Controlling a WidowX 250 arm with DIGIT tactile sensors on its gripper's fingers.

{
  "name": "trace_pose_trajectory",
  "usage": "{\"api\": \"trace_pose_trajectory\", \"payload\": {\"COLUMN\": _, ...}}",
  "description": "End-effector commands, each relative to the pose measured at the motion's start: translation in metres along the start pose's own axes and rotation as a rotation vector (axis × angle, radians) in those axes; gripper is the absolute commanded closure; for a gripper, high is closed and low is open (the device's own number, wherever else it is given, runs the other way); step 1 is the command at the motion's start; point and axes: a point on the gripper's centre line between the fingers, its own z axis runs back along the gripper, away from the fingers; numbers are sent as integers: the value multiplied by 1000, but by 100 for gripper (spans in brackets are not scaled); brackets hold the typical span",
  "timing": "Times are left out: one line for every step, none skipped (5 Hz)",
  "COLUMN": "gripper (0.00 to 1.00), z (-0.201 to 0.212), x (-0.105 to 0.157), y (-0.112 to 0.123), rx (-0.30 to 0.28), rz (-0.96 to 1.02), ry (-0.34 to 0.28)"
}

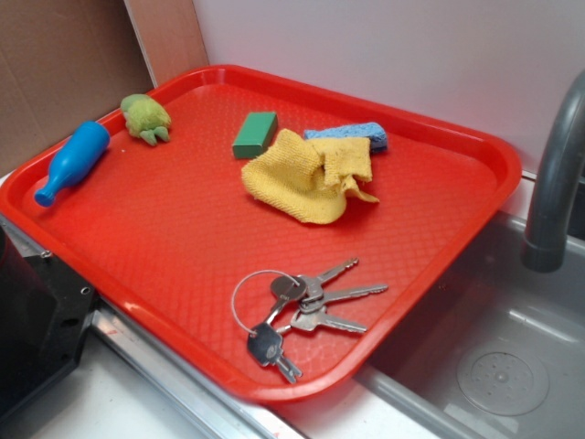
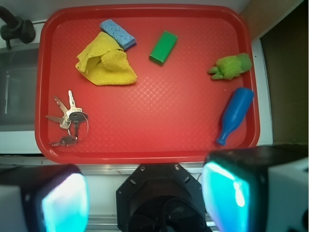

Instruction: Grab the green block.

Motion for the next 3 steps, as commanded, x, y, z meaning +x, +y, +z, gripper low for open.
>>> {"api": "trace_pose_trajectory", "payload": {"gripper": 0, "z": 0, "x": 0, "y": 0, "rx": 0, "rz": 0, "ry": 0}}
{"api": "trace_pose_trajectory", "payload": {"gripper": 0, "z": -46, "x": 29, "y": 29, "rx": 63, "rz": 120, "ry": 37}}
{"api": "trace_pose_trajectory", "payload": {"gripper": 0, "z": -89, "x": 50, "y": 46, "rx": 32, "rz": 321, "ry": 34}}
